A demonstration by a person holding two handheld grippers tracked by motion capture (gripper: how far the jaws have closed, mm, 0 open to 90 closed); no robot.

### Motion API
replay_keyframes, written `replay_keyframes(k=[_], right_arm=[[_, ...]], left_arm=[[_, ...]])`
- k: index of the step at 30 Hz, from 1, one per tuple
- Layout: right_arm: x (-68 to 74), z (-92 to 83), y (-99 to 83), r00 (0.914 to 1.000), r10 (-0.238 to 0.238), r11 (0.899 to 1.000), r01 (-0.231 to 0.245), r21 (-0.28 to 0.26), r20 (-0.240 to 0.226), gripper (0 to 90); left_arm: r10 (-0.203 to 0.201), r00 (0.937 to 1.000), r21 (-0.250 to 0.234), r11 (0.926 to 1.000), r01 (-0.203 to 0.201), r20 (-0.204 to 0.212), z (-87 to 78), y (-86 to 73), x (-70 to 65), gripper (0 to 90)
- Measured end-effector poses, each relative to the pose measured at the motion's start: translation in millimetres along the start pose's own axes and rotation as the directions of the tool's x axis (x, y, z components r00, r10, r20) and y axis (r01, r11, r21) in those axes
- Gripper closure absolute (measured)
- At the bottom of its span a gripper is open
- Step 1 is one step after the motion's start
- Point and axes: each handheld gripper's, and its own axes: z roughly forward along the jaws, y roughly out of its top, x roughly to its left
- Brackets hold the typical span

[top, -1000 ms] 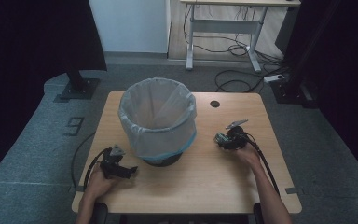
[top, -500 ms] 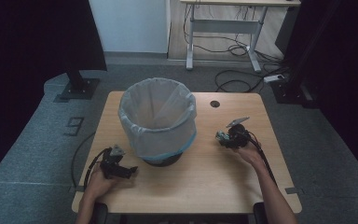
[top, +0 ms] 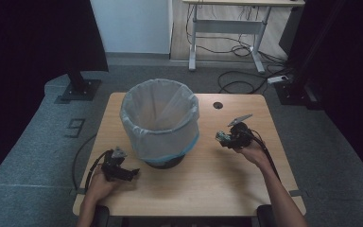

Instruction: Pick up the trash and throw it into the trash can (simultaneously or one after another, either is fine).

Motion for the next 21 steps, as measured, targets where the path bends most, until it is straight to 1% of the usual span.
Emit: replay_keyframes(k=[1, 4, 5, 8, 10, 13, 14, 16, 17, 18, 19, 21], right_arm=[[2.4, -4.7, 3.4, 1.0, 0.001, 1.0, -0.001, 0.005, -0.009, 54.7], [3.9, -8.4, 5.5, 0.9998, 0.001, 1.0, -0.001, 0.002, -0.02, 54.7], [5.8, -13.0, 7.9, 0.9997, 0.0, 1.0, 0.0, -0.001, -0.026, 54.7], [7.0, -16.5, 9.8, 0.9997, -0.005, 1.0, 0.005, -0.002, -0.025, 54.8], [8.2, -21.3, 12.4, 0.9997, -0.009, 1.0, 0.009, -0.003, -0.023, 54.7], [9.5, -31.3, 17.7, 0.9997, -0.015, 1.0, 0.015, -0.019, -0.019, 54.7], [9.9, -37.2, 20.9, 0.9997, -0.012, 1.0, 0.012, -0.027, -0.023, 54.7], [10.2, -40.4, 22.8, 0.9997, -0.013, 0.999, 0.012, -0.03, -0.023, 54.7], [10.8, -47.2, 26.7, 0.9995, -0.017, 0.999, 0.016, -0.031, -0.027, 54.8], [10.8, -47.2, 26.7, 0.9995, -0.017, 0.999, 0.016, -0.031, -0.027, 54.8], [11.3, -52.5, 29.9, 0.9993, -0.016, 0.999, 0.015, -0.034, -0.034, 54.7], [11.5, -56.7, 32.3, 0.9991, -0.012, 0.999, 0.011, -0.039, -0.042, 54.7]], left_arm=[[0.0, 1.0, 0.002, 1.0, 0.0, 0.002, -0.2, 0.1, 0.1, 0.0], [0.0, 1.0, 0.0, 1.0, 0.0, 0.0, 0.0, 0.0, 0.0, 0.0], [0.0, 1.0, 0.002, 1.0, 0.0, 0.001, -0.2, 0.1, 0.1, 0.0], [0.0, 1.0, 0.0, 1.0, 0.0, 0.0, 0.0, 0.0, 0.0, 0.0], [0.0, 1.0, 0.0, 1.0, 0.0, 0.0, 0.0, 0.0, 0.0, 0.0], [0.0, 1.0, 0.0, 1.0, 0.0, 0.0, 0.0, 0.0, 0.0, 0.0], [0.0, 1.0, 0.0, 1.0, 0.0, 0.0, 0.0, 0.0, 0.0, 0.0], [0.0, 1.0, 0.0, 1.0, 0.0, 0.0, 0.0, 0.0, 0.0, 0.0], [0.0, 1.0, 0.0, 1.0, 0.0, 0.0, 0.0, 0.0, 0.0, 0.0], [0.0, 1.0, 0.0, 1.0, 0.0, 0.0, 0.0, 0.0, 0.0, 0.0], [0.0, 1.0, 0.0, 1.0, 0.0, 0.0, 0.0, 0.0, 0.0, 0.0], [0.0, 1.0, 0.0, 1.0, 0.0, 0.0, 0.0, 0.0, 0.0, 0.0]])
